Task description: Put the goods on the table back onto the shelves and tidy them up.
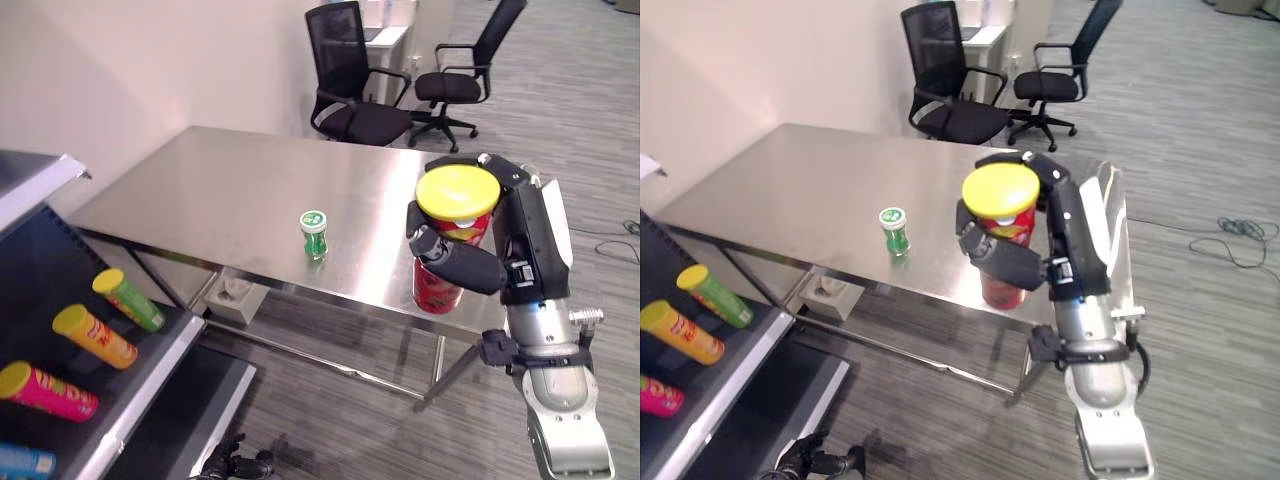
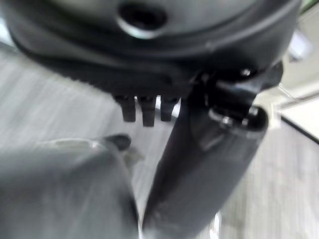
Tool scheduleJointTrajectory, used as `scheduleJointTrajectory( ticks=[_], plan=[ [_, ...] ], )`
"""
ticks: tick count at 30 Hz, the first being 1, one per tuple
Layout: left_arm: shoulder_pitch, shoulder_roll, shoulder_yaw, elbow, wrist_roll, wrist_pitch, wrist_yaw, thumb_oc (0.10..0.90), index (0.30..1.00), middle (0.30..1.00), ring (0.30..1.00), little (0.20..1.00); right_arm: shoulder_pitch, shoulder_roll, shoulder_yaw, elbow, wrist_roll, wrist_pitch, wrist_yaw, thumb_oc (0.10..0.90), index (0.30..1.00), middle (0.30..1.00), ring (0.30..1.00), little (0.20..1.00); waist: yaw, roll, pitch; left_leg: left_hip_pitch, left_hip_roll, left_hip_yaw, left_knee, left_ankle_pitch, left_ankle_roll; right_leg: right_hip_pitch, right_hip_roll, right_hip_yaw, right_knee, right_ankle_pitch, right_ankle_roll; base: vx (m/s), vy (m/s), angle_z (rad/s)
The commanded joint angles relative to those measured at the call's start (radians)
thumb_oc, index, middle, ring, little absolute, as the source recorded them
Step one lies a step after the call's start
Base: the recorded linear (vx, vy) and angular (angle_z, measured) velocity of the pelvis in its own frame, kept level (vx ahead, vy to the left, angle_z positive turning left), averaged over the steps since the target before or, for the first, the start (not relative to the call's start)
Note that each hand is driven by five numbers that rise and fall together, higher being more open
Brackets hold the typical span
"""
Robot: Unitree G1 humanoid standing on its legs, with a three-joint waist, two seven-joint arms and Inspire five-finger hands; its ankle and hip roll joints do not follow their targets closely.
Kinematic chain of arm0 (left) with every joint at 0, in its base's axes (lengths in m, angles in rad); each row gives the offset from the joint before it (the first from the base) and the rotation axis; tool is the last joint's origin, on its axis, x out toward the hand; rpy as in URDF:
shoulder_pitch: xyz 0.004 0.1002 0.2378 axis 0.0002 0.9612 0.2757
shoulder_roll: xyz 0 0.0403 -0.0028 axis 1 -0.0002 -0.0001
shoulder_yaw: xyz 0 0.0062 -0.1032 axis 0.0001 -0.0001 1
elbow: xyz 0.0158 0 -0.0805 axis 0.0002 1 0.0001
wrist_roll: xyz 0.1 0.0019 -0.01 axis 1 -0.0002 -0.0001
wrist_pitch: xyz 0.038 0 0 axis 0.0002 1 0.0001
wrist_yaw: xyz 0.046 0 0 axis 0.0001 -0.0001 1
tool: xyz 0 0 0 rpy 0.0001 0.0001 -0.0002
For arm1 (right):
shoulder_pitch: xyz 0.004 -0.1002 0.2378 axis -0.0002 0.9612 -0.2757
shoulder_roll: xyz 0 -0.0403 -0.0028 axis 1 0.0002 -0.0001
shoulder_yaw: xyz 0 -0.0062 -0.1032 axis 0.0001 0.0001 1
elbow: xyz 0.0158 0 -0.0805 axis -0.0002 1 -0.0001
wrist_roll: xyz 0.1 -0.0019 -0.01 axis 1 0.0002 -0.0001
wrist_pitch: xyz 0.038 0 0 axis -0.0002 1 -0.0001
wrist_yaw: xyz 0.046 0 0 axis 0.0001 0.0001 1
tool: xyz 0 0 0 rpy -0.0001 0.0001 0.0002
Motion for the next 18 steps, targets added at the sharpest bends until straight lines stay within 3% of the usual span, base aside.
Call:
scheduleJointTrajectory(
  ticks=[1,4,5,8,9,11,12,13,14,15,17,18],
  plan=[
    [0.047,0.023,-0.04,0.021,0.08,-0.019,0.029,0.8,0.9,0.9,0.9,0.9,-0.1,0.051,-0.159,-0.199,0.033,-0.085,-0.024,0.4,0.3,0.3,0.3,0.3,-0.082,-0.063,-0.015,0.121,0.068,0.048,0.072,-0.215,-0.004,-0.047,-0.015,0.039,-0.204,0.266,0.051,-0.11,0.097,0.3],
    [0.038,0.049,-0.077,-0.033,0.128,-0.019,0.044,0.8,0.9,0.9,0.9,0.9,-0.096,0.046,-0.17,-0.179,0.047,-0.075,-0.026,0.4,0.3,0.3,0.3,0.3,-0.138,-0.044,-0.033,0.289,0.14,0.095,0.128,-0.227,-0.011,-0.075,-0.033,-0.018,-0.203,0.292,0.063,-0.13,0.213,0.74],
    [0.003,0.069,-0.102,-0.076,0.145,-0.021,0.052,0.8,0.9,0.9,0.9,0.9,-0.093,0.045,-0.166,-0.163,0.054,-0.069,-0.022,0.4,0.3,0.3,0.3,0.3,-0.178,-0.029,-0.05,0.404,0.181,0.113,0.128,-0.193,-0.026,-0.105,-0.049,-0.058,-0.198,0.32,0.074,-0.22,0.379,0.83],
    [-0.083,0.099,-0.185,-0.167,0.181,-0.026,0.069,0.8,0.9,0.9,0.9,0.9,-0.09,0.04,-0.148,-0.136,0.06,-0.063,-0.029,0.4,0.3,0.3,0.3,0.3,-0.221,-0.002,-0.062,0.55,0.228,0.164,0.095,-0.114,-0.058,-0.167,-0.086,-0.135,-0.17,0.35,0.097,-0.26,0.416,0.78],
    [-0.11,0.108,-0.205,-0.197,0.191,-0.026,0.072,0.8,0.9,0.9,0.9,0.9,-0.085,0.039,-0.147,-0.135,0.052,-0.064,-0.027,0.4,0.3,0.3,0.3,0.3,-0.233,0.012,-0.06,0.599,0.214,0.186,0.04,-0.108,-0.065,-0.192,-0.099,-0.158,-0.153,0.356,0.109,-0.32,0.424,0.62],
    [-0.162,0.113,-0.25,-0.277,0.212,-0.027,0.067,0.8,0.9,0.9,0.9,0.9,-0.082,0.041,-0.168,-0.129,0.031,-0.066,-0.032,0.4,0.3,0.3,0.3,0.3,-0.245,0.025,-0.047,0.58,0.19,0.228,-0.064,-0.109,-0.091,-0.222,-0.149,-0.208,-0.126,0.378,0.139,-0.31,0.434,1.0],
    [-0.198,0.089,-0.271,-0.28,0.221,-0.034,0.059,0.8,0.9,0.9,0.9,0.9,-0.068,0.049,-0.168,-0.129,0.033,-0.07,-0.024,0.4,0.3,0.3,0.3,0.3,-0.258,0.029,-0.041,0.605,0.167,0.262,-0.136,-0.138,-0.1,-0.239,-0.181,-0.231,-0.108,0.403,0.154,-0.29,0.44,1.74],
    [-0.175,0.01,-0.3,-0.21,0.297,-0.061,0.114,0.8,0.9,0.9,0.9,0.9,-0.064,0.081,-0.157,-0.11,0.038,-0.077,-0.031,0.4,0.3,0.3,0.3,0.3,-0.268,0.028,-0.032,0.611,0.136,0.267,-0.204,-0.182,-0.102,-0.267,-0.204,-0.238,-0.099,0.42,0.172,-0.21,0.279,1.97],
    [-0.176,0.008,-0.3,-0.207,0.298,-0.063,0.116,0.8,0.9,0.9,0.9,0.9,-0.063,0.08,-0.157,-0.11,0.038,-0.078,-0.031,0.4,0.3,0.3,0.3,0.3,-0.268,0.027,-0.036,0.609,0.132,0.266,-0.207,-0.179,-0.1,-0.27,-0.207,-0.237,-0.099,0.421,0.172,-0.22,0.283,1.68],
    [-0.218,-0.04,-0.314,-0.163,0.301,-0.049,0.099,0.8,0.9,0.9,0.9,0.9,-0.043,0.088,-0.15,-0.094,0.022,-0.084,-0.031,0.4,0.3,0.3,0.3,0.3,-0.273,0.021,-0.033,0.6,0.092,0.262,-0.252,-0.233,-0.099,-0.284,-0.229,-0.234,-0.11,0.442,0.192,-0.18,0.296,1.13],
    [-0.321,-0.005,-0.347,-0.155,0.292,-0.047,0.094,0.8,0.9,0.9,0.9,0.9,-0.029,0.087,-0.149,-0.106,0.034,-0.086,-0.013,0.4,0.3,0.3,0.3,0.3,-0.266,0.002,-0.029,0.557,0.018,0.235,-0.26,-0.314,-0.088,-0.276,-0.267,-0.259,-0.183,0.534,0.224,-0.29,0.493,0.33],
    [-0.301,-0.004,-0.35,-0.159,0.31,-0.052,0.082,0.8,0.9,0.9,0.9,0.9,-0.027,0.09,-0.157,-0.108,0.031,-0.084,-0.014,0.4,0.3,0.3,0.3,0.3,-0.262,-0.005,-0.027,0.545,0.001,0.231,-0.26,-0.323,-0.081,-0.279,-0.273,-0.266,-0.2,0.551,0.232,-0.28,0.377,0.07]
  ],
)
